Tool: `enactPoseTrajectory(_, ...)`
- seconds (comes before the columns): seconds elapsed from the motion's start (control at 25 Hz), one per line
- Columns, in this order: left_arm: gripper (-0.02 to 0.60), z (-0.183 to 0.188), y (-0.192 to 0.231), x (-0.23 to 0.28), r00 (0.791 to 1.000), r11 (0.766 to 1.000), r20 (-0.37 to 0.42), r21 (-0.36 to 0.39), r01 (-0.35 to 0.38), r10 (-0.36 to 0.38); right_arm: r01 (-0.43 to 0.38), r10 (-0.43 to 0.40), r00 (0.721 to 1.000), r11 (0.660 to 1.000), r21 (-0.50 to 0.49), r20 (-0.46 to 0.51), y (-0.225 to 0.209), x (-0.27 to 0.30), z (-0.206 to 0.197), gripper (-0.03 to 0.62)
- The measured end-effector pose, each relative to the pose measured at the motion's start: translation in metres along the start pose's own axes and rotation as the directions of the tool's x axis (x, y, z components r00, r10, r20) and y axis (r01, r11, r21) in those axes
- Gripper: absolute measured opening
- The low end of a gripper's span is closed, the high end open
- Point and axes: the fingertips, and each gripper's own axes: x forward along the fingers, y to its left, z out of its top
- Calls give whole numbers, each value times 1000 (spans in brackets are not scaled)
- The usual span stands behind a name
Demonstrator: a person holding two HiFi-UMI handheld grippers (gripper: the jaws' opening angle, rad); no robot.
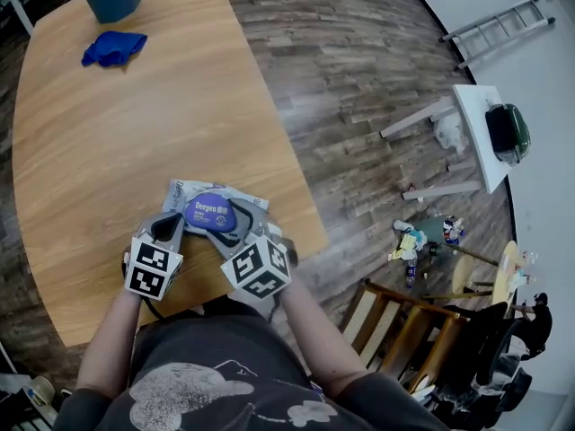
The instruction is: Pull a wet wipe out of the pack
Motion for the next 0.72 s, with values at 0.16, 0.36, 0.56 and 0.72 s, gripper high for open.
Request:
enactPoseTrajectory(0.16,18,0,0,0,1000,1000,-3,-2,8,-8,-37,35,998,998,-41,-52,3,14,-7,296)
enactPoseTrajectory(0.36,18,-1,-2,1,1000,999,-7,-18,27,-27,-57,55,995,998,-23,-77,2,21,-10,304)
enactPoseTrajectory(0.56,18,-1,-2,1,1000,1000,-14,0,27,-27,-82,83,996,996,25,-43,1,21,-13,307)
enactPoseTrajectory(0.72,18,-1,-1,1,999,1000,-17,4,28,-28,-131,136,988,989,71,-68,0,23,-11,304)
